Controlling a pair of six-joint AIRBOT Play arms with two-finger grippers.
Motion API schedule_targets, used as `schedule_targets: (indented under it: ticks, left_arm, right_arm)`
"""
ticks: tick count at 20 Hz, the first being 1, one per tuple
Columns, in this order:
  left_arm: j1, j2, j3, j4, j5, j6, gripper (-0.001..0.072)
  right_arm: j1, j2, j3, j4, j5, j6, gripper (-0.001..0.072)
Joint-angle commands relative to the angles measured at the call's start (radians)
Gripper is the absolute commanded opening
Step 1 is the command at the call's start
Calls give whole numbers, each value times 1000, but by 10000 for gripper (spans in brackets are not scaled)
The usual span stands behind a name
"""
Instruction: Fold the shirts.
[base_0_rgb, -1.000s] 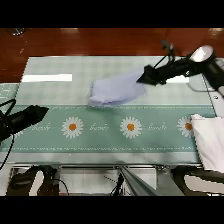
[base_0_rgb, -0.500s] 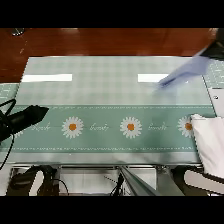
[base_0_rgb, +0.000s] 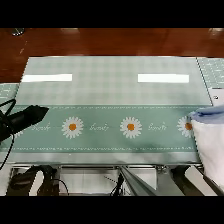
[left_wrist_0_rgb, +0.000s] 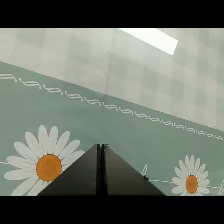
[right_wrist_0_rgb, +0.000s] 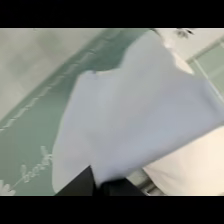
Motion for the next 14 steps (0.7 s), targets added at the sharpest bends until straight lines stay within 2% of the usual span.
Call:
schedule_targets:
  ticks: [1,4,5,6,7,9,10,11,13,14]
  left_arm:
    - [0,0,-1,0,1,0,23]
    - [0,0,-1,0,0,0,23]
    - [0,0,-1,0,0,0,22]
    - [0,0,-1,0,0,0,23]
    - [0,-2,-1,0,2,0,22]
    - [0,-14,-1,0,10,6,23]
    - [0,-23,-1,0,19,46,23]
    - [0,-30,0,0,29,79,23]
    - [0,-63,34,-1,69,105,22]
    - [0,-97,82,-10,80,108,22]
  right_arm:
    - [-156,177,-229,-271,10,22,20]
    - [-204,313,-392,-361,-27,45,20]
    - [-204,346,-431,-394,-44,74,79]
    - [-204,357,-454,-414,-61,92,406]
    - [-204,346,-455,-404,-73,89,643]
    - [-200,301,-442,-332,-108,50,616]
    - [-200,279,-421,-261,-153,18,605]
    - [-200,261,-394,-180,-206,4,529]
    - [-199,224,-327,61,-354,-23,140]
    - [-189,200,-297,241,-448,-58,20]
